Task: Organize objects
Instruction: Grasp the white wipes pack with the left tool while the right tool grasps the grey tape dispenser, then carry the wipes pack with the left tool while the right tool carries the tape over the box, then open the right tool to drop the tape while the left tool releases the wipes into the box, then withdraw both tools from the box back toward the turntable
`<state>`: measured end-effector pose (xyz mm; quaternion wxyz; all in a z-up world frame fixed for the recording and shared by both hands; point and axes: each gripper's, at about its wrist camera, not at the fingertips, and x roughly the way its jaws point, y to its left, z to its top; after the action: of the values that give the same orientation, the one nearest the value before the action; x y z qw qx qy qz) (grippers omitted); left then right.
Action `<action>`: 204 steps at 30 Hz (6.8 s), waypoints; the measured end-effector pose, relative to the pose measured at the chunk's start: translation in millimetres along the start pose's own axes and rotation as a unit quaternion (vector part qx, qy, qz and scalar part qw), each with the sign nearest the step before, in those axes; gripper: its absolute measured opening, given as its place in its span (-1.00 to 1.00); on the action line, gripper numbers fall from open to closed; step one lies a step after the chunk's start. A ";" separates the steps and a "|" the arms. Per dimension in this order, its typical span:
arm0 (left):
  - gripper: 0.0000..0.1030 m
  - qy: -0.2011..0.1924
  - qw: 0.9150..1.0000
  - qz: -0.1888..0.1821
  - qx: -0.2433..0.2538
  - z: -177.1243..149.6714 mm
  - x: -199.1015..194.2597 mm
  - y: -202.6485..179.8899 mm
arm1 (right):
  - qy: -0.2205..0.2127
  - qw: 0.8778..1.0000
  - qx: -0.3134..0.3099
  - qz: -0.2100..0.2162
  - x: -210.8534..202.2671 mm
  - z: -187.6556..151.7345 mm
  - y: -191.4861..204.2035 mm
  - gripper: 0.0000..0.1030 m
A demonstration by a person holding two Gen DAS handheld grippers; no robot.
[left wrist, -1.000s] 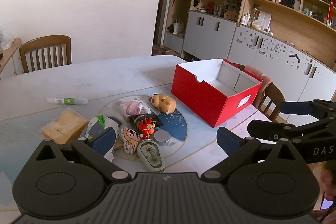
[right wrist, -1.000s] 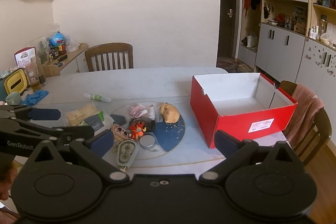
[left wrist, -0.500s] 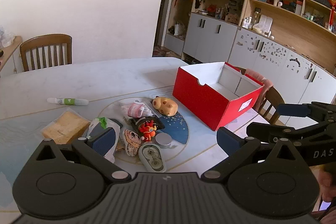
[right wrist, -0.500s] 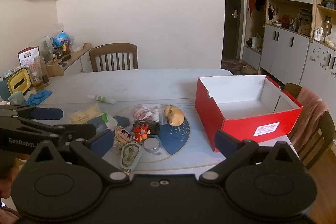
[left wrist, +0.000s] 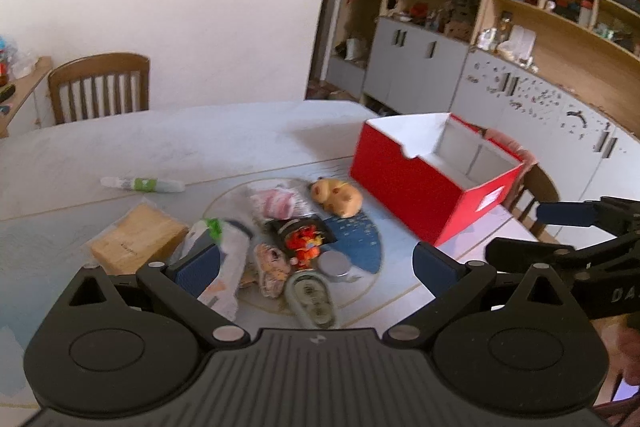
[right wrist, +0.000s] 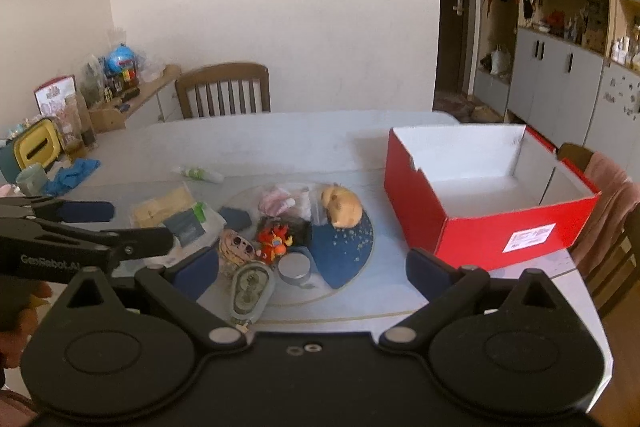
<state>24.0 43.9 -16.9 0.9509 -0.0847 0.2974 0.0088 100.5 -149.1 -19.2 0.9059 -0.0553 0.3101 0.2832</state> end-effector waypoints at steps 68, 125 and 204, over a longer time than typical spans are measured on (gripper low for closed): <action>-0.20 0.107 0.994 0.011 0.003 -13.3 73.6 31.7 | 0.080 0.995 0.036 0.050 78.6 -24.5 -7.9 -0.19; -0.20 0.260 0.921 -0.018 0.288 123.3 392.0 -238.2 | 0.075 0.991 0.049 -0.103 166.5 48.0 -281.7 -0.18; 0.76 0.063 0.990 -0.058 0.116 97.3 102.5 -39.3 | -0.001 0.997 0.077 0.015 48.0 42.7 -78.4 0.99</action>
<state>165.9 17.9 9.7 0.9324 0.0084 0.3507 -0.0867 197.2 -179.6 -19.3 0.9034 0.0198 0.3309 0.2719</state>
